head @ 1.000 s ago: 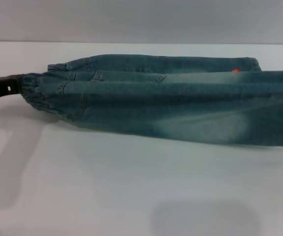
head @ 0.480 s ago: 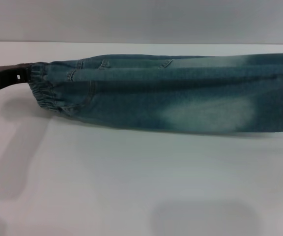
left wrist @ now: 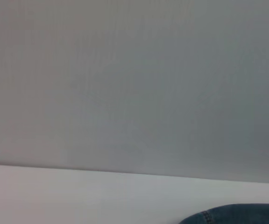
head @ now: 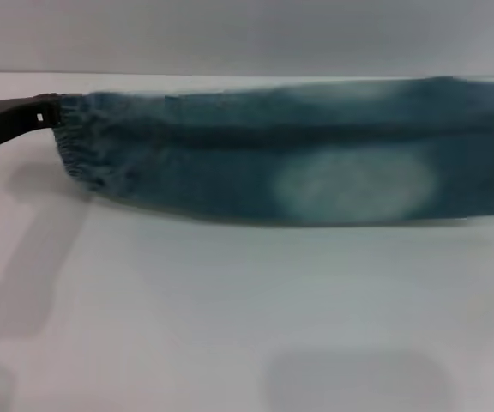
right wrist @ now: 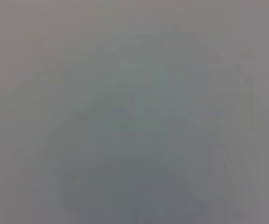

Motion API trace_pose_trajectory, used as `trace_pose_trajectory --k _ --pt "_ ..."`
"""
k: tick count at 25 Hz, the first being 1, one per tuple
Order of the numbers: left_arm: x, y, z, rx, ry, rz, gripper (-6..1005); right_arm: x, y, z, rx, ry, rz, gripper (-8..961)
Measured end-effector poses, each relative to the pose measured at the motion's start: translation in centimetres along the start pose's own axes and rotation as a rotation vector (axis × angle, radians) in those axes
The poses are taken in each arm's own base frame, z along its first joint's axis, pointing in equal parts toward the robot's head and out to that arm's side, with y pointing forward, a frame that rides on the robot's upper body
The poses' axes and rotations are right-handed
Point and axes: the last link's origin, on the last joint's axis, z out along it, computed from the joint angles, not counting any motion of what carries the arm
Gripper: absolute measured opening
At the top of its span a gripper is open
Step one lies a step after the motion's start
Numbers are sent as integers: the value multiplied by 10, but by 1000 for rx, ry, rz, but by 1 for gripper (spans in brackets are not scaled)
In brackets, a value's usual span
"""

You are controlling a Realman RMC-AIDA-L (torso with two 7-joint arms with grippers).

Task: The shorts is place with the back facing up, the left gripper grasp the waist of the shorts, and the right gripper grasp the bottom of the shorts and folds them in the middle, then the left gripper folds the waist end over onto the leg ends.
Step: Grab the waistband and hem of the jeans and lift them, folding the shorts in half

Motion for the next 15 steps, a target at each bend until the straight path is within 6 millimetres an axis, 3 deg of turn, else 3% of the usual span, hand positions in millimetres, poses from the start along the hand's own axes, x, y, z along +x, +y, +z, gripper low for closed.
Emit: trace_pose_trajectory --k 15 --pt "0 -4 18 3 32 -37 31 -4 -11 9 42 -47 22 0"
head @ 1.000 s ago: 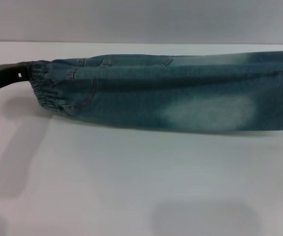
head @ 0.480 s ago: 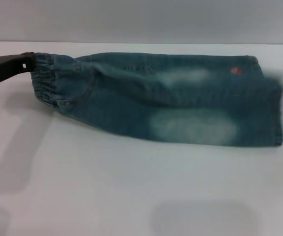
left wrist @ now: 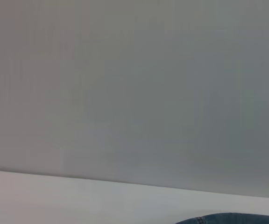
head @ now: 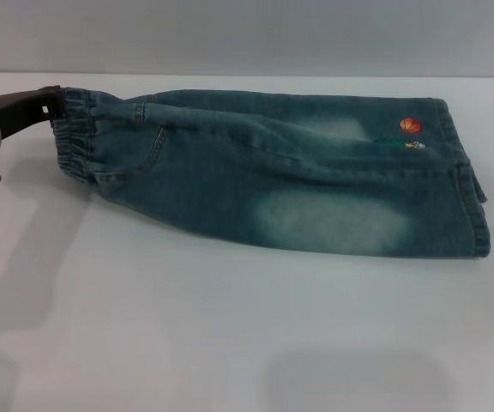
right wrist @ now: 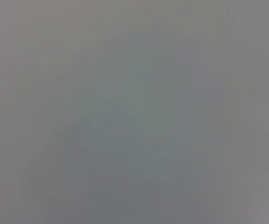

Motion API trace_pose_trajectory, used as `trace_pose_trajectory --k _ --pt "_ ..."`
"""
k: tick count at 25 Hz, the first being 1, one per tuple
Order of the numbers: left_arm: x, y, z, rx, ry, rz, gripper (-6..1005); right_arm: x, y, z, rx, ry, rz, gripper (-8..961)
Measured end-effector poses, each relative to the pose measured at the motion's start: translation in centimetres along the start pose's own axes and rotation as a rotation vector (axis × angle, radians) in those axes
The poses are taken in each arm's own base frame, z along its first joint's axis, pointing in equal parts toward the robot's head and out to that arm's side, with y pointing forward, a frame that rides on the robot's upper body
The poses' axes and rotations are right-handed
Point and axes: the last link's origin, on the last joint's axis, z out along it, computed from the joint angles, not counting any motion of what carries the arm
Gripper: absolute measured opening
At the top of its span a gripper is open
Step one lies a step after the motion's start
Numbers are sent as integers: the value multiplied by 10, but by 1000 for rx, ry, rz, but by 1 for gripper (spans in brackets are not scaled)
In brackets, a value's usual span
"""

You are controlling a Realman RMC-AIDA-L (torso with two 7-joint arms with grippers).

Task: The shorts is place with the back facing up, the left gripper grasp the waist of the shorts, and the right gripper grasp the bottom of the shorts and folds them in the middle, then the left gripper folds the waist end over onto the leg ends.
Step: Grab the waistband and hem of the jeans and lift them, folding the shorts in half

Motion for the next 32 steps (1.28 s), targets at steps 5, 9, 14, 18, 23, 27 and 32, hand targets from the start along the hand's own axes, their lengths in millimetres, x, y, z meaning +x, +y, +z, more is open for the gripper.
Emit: trace_pose_trajectory --k 5,9,14,18,23,27,32 --pt "0 -1 2 2 9 -2 30 14 -1 -1 -4 36 22 -1" --pt "0 0 5 -1 6 2 31 30 0 2 -16 106 -39 -1" --pt "2 4 5 -9 8 5 31 53 10 7 -69 179 -10 0" --pt "2 5 3 -14 5 7 31 63 11 5 -69 205 5 71" --pt "-1 5 2 -17 -13 5 32 66 -3 -13 7 169 47 335" --pt "-3 5 2 -18 -18 3 32 66 -9 -19 42 160 53 411" --pt "-3 7 2 -21 -20 5 32 69 -7 -14 28 173 72 505"
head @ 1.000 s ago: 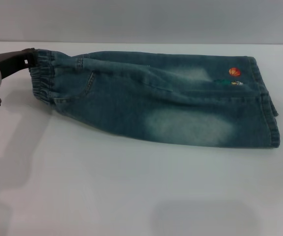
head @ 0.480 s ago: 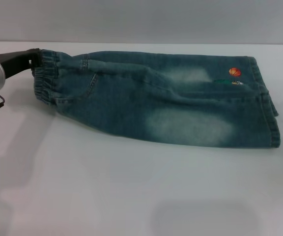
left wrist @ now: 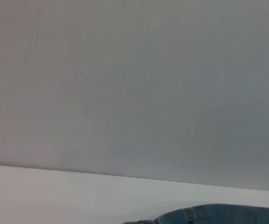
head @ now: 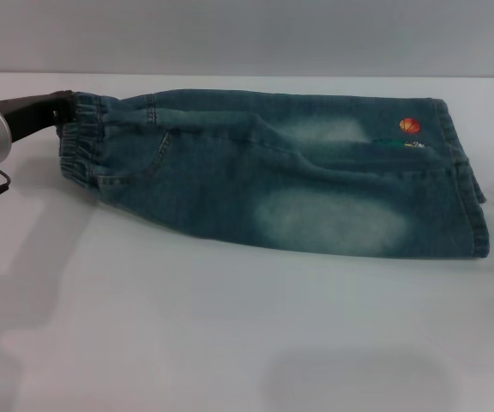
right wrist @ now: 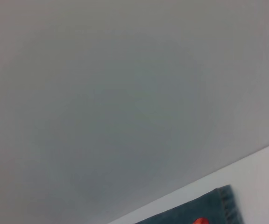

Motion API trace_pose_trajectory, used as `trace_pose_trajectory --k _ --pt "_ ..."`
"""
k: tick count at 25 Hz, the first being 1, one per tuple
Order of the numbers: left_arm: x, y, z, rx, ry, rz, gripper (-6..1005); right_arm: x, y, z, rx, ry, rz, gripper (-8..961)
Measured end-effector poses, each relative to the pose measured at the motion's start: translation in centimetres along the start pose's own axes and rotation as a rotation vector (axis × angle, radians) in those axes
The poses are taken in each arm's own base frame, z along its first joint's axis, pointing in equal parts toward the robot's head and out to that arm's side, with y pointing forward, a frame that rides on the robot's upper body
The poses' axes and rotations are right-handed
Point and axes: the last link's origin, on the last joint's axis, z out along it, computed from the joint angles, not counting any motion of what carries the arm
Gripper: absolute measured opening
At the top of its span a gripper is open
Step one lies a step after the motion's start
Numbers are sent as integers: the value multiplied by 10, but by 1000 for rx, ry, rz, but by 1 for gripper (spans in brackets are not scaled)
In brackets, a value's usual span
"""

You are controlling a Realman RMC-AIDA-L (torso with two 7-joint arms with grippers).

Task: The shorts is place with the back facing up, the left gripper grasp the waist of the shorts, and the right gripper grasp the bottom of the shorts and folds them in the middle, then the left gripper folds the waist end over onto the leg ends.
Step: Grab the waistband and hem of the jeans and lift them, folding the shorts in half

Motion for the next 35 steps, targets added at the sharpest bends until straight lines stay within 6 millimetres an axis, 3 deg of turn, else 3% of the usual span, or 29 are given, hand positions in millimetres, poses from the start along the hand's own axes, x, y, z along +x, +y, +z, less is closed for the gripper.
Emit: trace_pose_trajectory --k 5,18,35 --pt "3 3 -2 -8 8 4 33 4 4 12 -15 22 17 524" --pt "6 6 -6 -17 15 10 33 13 -5 15 47 46 42 523" --pt "5 7 -8 -19 9 11 35 19 0 37 50 101 34 522"
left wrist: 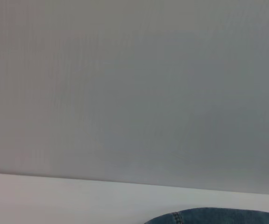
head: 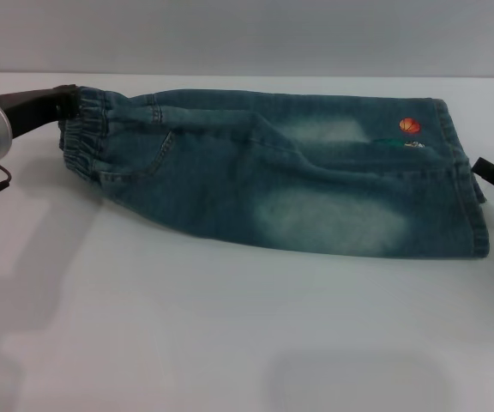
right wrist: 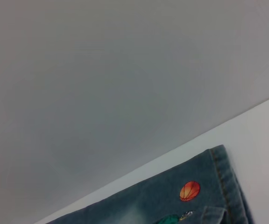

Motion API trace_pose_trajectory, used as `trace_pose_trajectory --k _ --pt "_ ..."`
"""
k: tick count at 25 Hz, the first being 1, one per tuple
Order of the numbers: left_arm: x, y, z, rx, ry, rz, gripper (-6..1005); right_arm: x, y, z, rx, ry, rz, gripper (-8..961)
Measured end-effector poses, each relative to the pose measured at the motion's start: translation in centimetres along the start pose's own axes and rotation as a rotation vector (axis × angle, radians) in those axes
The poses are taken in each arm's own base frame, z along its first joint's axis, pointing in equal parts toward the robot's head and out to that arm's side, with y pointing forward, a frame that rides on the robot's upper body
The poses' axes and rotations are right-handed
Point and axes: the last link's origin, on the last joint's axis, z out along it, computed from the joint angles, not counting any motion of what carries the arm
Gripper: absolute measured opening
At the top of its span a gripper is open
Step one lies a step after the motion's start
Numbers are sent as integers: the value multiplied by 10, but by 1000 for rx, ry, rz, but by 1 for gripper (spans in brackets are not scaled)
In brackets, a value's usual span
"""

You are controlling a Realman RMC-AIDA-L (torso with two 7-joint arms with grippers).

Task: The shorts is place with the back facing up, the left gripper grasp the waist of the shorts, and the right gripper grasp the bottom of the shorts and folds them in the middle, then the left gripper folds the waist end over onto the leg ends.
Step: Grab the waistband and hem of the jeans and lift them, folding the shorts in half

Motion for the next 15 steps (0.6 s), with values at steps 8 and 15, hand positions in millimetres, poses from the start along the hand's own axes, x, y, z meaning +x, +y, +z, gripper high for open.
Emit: trace_pose_trajectory --k 8,15 --pt "1 1 0 -1 3 1 35 2 0 3 10 8 6 522" --pt "0 0 1 0 0 0 36 3 1 9 13 18 4 522"
